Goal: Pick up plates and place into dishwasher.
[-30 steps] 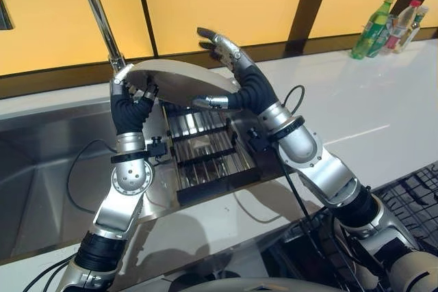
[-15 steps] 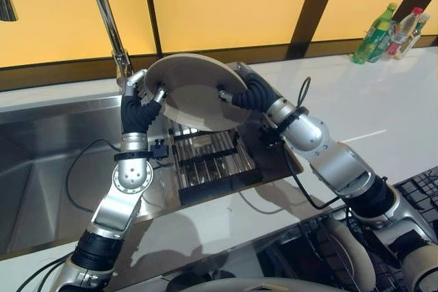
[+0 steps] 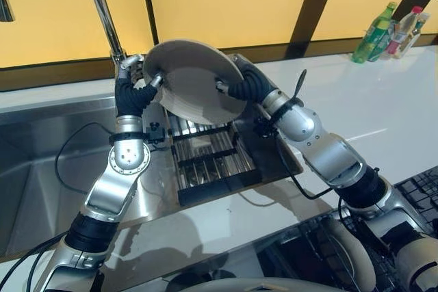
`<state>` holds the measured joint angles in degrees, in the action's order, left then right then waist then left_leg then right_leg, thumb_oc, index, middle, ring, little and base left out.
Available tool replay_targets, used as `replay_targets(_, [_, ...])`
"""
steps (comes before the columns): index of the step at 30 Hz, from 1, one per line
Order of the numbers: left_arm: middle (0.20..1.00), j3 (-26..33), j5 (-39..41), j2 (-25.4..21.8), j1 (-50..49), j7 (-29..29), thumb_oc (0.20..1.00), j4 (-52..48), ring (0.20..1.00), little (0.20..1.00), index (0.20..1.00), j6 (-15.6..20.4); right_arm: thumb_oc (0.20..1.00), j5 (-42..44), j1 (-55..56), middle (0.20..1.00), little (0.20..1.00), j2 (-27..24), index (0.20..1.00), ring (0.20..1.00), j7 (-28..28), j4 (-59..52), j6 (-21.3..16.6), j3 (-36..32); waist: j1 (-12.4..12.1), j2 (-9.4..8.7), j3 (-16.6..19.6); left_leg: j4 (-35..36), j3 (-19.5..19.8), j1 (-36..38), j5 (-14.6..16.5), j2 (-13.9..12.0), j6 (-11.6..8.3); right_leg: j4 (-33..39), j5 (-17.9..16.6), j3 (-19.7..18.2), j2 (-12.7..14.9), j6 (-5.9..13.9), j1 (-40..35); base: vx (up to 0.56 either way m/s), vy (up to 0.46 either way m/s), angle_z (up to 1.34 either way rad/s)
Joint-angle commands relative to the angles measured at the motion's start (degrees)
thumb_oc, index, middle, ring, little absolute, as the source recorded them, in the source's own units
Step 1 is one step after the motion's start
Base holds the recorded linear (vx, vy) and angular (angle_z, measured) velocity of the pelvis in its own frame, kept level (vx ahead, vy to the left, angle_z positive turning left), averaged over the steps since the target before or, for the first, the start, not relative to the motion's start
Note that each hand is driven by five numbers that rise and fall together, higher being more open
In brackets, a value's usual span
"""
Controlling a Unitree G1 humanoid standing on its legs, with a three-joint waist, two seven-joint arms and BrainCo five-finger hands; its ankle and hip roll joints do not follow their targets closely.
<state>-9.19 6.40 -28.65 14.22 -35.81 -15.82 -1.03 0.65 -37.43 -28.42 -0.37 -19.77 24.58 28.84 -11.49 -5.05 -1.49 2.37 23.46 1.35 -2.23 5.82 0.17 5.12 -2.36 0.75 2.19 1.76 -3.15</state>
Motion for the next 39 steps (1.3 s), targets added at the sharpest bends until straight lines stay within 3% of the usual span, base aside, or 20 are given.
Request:
replay_targets(1, [1.000, 7.3, -6.2, 0.9, -3.3, -7.0, 1.000, 0.9, 1.000, 1.000, 1.000, 13.3, 0.200, -5.1, 8.2, 0.200, 0.200, -5.9, 0.200, 0.200, -1.2, -3.8, -8.5, -6.9, 1.9, 1.32, 3.6, 2.6, -0.6, -0.8, -2.6, 1.8, 2.85, -3.8, -1.6, -2.1, -1.2, 1.01, 0.2, -0.04, -0.027, -0.04])
replay_targets(3, [1.000, 10.4, -6.7, 0.5, -6.0, -8.2, 1.000, 0.3, 1.000, 1.000, 1.000, 15.7, 0.200, -5.8, 11.2, 0.200, 0.200, -9.0, 0.200, 0.200, -1.9, -4.6, -9.8, -11.3, 2.4, 1.13, 3.5, 2.6, -0.9, -0.7, -2.5, 1.8, 2.80, -3.9, -1.9, -2.3, -1.3, 1.04, 0.2, -0.01, -0.011, -0.02])
replay_targets(10, [1.000, 17.7, -4.8, -4.1, -8.3, -11.5, 1.000, 0.3, 1.000, 1.000, 1.000, 13.9, 0.200, -7.5, 18.2, 0.200, 0.200, -19.2, 0.200, 0.200, -3.7, -3.7, -10.8, -23.0, 5.5, 1.27, 4.0, 2.6, -3.2, 0.1, -1.8, 1.1, 2.63, -4.3, -2.5, -4.8, -1.6, 1.12, 0.6, 0.01, 0.013, -0.14])
replay_targets(16, [1.000, 21.4, -3.7, -4.8, -12.0, -11.3, 1.000, -0.3, 1.000, 1.000, 1.000, 13.6, 0.200, -8.8, 27.5, 0.200, 0.200, -23.3, 0.200, 0.200, -4.8, -0.9, -14.2, -34.3, 7.8, 1.53, 3.7, 2.2, -6.4, 1.1, -0.7, 0.3, 2.86, -4.3, -2.3, -7.3, -1.9, 0.86, 0.9, 0.01, 0.035, -0.30])
replay_targets(20, [1.000, 22.3, -3.1, -5.0, -13.2, -10.8, 1.000, 0.4, 1.000, 1.000, 1.000, 13.9, 0.200, -11.7, 30.6, 0.200, 0.200, -24.8, 0.200, 0.200, -6.8, 3.1, -14.4, -39.1, 9.2, 1.70, 3.4, 2.1, -7.9, 1.6, -0.1, 0.4, 3.16, -4.7, -2.7, -8.8, -1.9, 0.95, 1.2, 0.01, 0.052, -0.33])
replay_targets(26, [1.000, 24.0, -3.2, -5.8, -15.0, -11.6, 1.000, 3.3, 1.000, 1.000, 1.000, 14.1, 0.200, -16.3, 35.7, 0.200, 0.200, -24.7, 0.200, 0.200, -7.9, 8.9, -15.8, -43.3, 11.1, 2.07, 2.6, 2.4, -9.5, 2.2, 0.1, 0.3, 3.74, -8.2, -4.0, -10.5, -1.9, 1.60, 3.2, 0.01, 0.040, -0.32])
replay_targets(29, [1.000, 27.0, -3.3, -6.0, -18.0, -11.5, 1.000, 3.8, 1.000, 1.000, 1.000, 14.6, 0.200, -17.8, 38.7, 0.200, 0.200, -23.1, 0.200, 0.200, -7.8, 10.8, -16.9, -44.3, 10.9, 1.96, 1.8, 2.5, -10.3, 2.4, -0.1, 0.0, 3.74, -10.4, -4.6, -8.6, -0.9, 2.24, 4.4, 0.01, -0.093, -0.25])
replay_targets(32, [1.000, 28.1, -3.1, -6.4, -18.4, -10.9, 1.000, 4.0, 1.000, 1.000, 1.000, 14.3, 0.200, -19.2, 40.0, 0.200, 0.200, -21.0, 0.200, 0.200, -9.8, 13.1, -17.0, -43.8, 11.2, 2.01, 1.4, 2.6, -10.2, 2.5, -0.1, -0.2, 4.00, -10.5, -5.7, -9.7, -0.7, 2.71, 5.2, 0.00, -0.164, -0.31])
replay_targets(39, [1.000, 28.4, -4.1, -6.0, -18.4, -10.1, 1.000, 5.8, 1.000, 1.000, 1.000, 13.9, 0.200, -22.7, 41.4, 0.200, 0.200, -18.6, 0.200, 0.200, -14.4, 18.7, -16.5, -42.8, 11.2, 2.31, 1.5, 2.2, -10.4, 2.6, 0.3, -3.1, 2.29, -4.8, -2.1, -10.2, -1.4, 1.58, 1.9, 0.07, -0.238, -0.01])
